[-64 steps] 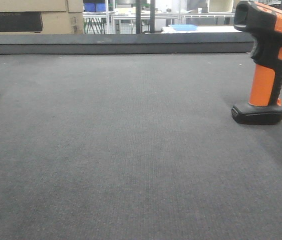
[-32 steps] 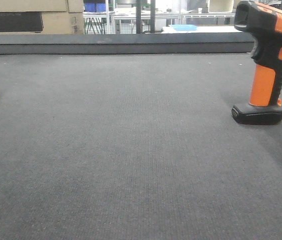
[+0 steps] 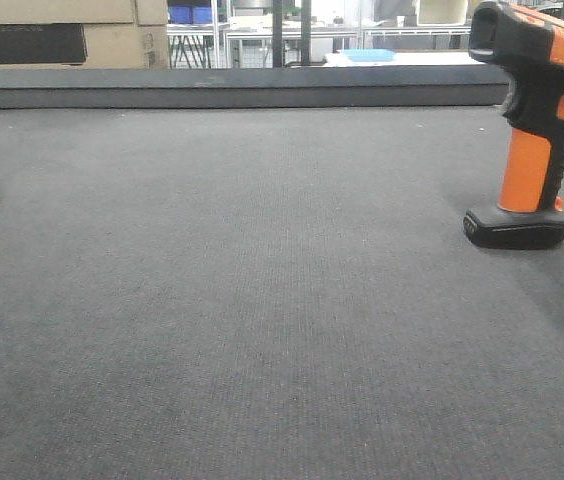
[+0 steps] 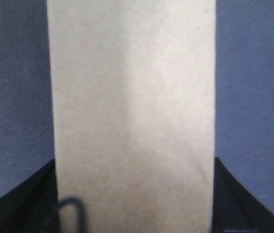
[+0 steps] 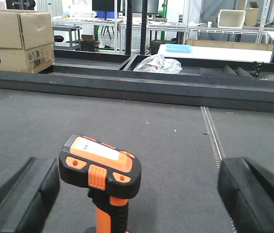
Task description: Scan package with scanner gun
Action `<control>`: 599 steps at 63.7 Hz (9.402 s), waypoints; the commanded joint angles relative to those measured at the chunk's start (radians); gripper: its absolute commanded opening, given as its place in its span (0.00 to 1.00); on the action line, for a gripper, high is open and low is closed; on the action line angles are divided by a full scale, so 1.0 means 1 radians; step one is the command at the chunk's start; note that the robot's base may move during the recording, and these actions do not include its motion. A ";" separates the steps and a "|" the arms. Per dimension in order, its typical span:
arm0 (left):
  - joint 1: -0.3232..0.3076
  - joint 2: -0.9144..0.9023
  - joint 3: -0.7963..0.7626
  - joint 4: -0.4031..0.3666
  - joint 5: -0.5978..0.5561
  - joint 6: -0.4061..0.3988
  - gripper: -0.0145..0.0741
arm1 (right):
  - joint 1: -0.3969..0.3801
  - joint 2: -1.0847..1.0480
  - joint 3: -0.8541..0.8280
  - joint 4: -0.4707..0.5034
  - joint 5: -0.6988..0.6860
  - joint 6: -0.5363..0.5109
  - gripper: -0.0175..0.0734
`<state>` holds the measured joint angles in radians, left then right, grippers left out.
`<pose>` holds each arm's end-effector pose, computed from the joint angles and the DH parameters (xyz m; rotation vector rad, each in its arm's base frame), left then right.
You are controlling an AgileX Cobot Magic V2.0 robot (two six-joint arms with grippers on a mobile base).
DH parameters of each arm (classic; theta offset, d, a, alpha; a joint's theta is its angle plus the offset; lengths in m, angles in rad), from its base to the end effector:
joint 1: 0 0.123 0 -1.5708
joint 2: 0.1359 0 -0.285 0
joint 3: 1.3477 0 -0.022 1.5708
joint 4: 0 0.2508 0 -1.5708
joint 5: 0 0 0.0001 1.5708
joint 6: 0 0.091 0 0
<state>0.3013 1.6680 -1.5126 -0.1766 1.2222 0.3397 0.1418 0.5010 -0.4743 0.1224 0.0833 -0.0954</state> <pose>0.3317 0.0874 0.3190 0.0020 2.8196 -0.1087 0.1096 0.0166 0.3275 -0.0997 1.5916 0.1392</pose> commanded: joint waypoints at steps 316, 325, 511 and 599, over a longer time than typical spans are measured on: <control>-0.099 -0.161 0.024 -0.463 -0.001 -0.005 0.04 | 0.228 0.917 -0.641 0.291 -0.375 -0.776 0.02; -0.130 -0.162 0.024 -0.462 -0.001 -0.035 0.04 | 0.228 0.953 -0.657 0.291 -0.374 -0.789 0.02; -0.136 -0.165 0.024 -0.458 -0.001 -0.035 0.04 | 0.227 0.851 -0.213 0.367 -0.717 -0.110 0.01; -0.136 -0.165 0.024 -0.466 -0.001 -0.035 0.04 | 0.227 1.153 -0.170 0.342 -1.010 -0.062 0.01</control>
<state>0.1705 1.5165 -1.4892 -0.6149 1.2263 0.3102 0.3690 1.6608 -0.6397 0.4729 -0.8598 -0.1600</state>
